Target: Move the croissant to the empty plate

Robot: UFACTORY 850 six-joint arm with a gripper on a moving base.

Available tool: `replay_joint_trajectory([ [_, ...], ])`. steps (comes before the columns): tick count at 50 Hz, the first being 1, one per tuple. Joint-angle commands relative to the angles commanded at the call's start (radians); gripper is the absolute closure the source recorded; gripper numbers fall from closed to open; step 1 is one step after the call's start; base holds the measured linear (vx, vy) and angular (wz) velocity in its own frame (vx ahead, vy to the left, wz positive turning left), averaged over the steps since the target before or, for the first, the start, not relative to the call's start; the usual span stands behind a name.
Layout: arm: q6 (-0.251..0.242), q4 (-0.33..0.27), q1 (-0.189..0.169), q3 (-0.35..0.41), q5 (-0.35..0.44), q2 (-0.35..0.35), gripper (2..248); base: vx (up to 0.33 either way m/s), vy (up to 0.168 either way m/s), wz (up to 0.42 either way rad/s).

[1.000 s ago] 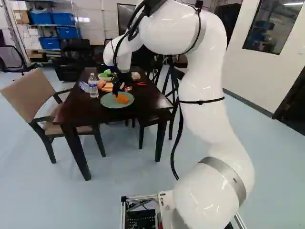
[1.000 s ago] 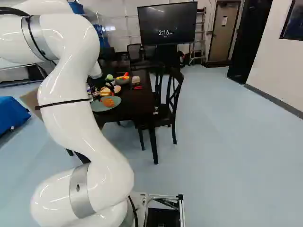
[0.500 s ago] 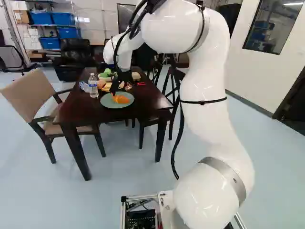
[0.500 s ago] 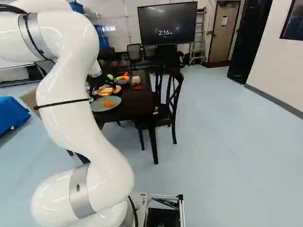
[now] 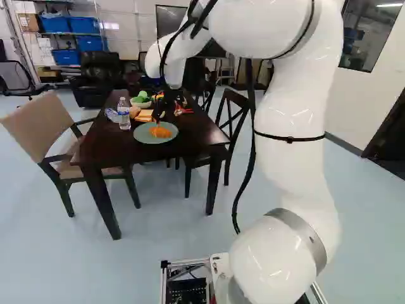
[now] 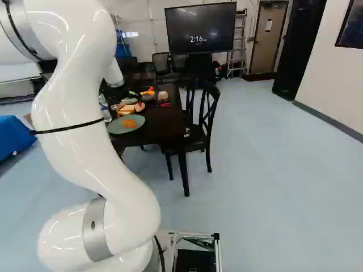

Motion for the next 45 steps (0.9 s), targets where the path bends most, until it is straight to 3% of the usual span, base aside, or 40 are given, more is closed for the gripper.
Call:
replay_joint_trajectory([
  [16,0.0,0.0,-0.04,0.064,0.0,0.088,3,0.0,0.0,0.0],
  [45,0.0,0.0,-0.12,0.16,0.0,0.17,3,0.0,0.0,0.0],
])
